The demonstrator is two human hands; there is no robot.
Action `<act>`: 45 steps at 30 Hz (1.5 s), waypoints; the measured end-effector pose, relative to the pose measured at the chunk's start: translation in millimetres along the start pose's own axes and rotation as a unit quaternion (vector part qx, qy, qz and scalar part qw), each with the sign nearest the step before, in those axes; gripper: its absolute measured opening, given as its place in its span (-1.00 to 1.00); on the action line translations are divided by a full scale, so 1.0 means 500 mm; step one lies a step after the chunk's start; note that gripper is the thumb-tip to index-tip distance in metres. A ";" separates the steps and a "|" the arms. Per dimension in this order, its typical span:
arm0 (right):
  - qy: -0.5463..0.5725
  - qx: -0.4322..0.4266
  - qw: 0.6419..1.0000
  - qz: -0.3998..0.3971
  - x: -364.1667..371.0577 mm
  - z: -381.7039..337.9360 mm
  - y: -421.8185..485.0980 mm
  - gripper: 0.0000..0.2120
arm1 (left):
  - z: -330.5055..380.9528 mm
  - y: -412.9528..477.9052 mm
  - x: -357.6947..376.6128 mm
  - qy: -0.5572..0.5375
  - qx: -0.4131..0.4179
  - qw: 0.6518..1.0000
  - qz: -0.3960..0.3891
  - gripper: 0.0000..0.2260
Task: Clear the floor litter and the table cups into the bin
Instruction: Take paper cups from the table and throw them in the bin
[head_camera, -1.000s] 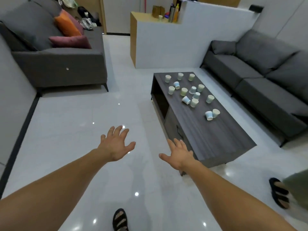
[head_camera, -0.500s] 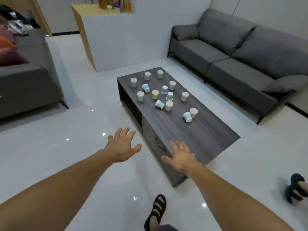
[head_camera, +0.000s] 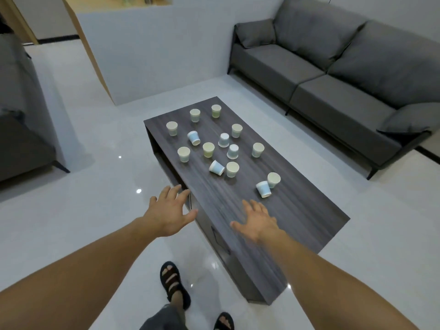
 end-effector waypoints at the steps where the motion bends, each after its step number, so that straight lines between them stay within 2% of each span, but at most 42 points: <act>1: 0.004 0.007 1.000 -0.003 -0.011 0.000 0.024 -0.16 | -0.002 0.039 -0.009 0.002 0.008 1.000 -0.007 -0.34; 9: 0.048 0.084 0.995 0.015 -0.091 0.027 0.171 -0.17 | 0.048 0.322 -0.090 0.011 0.089 0.994 -0.064 -0.34; 15: 0.092 0.141 0.986 -0.005 -0.080 0.103 0.253 -0.18 | 0.111 0.463 -0.071 0.025 0.128 0.985 -0.116 -0.35; 19: 0.112 0.159 0.980 -0.031 -0.061 0.165 0.343 -0.19 | 0.148 0.546 -0.040 0.016 0.125 0.983 -0.136 -0.35; 24: 0.137 0.194 0.970 -0.042 -0.019 0.253 0.479 -0.23 | 0.208 0.664 0.043 -0.006 0.136 0.973 -0.187 -0.35; 31: 0.165 0.224 0.958 -0.075 0.114 0.348 0.652 -0.24 | 0.280 0.820 0.237 -0.064 0.143 0.957 -0.244 -0.35; 36: 0.179 0.243 0.951 -0.068 0.213 0.366 0.743 -0.32 | 0.284 0.903 0.358 -0.096 0.111 0.948 -0.284 -0.35; 40: 0.187 0.217 0.958 -0.021 0.234 0.358 0.755 -0.37 | 0.283 0.931 0.406 -0.118 0.074 0.943 -0.303 -0.31; 45: 0.321 0.072 0.944 0.021 0.184 0.336 0.699 -0.29 | 0.283 0.931 0.402 -0.178 0.044 0.926 -0.330 -0.27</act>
Point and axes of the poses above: each hand's wrist, its own y-axis towards the middle knuckle, its own x-axis out of the palm, z = x × y, the point moved 2 cm from there along y, towards the middle knuckle, and after that the axes turned 12 degrees about -y, right-handed, at the moved point
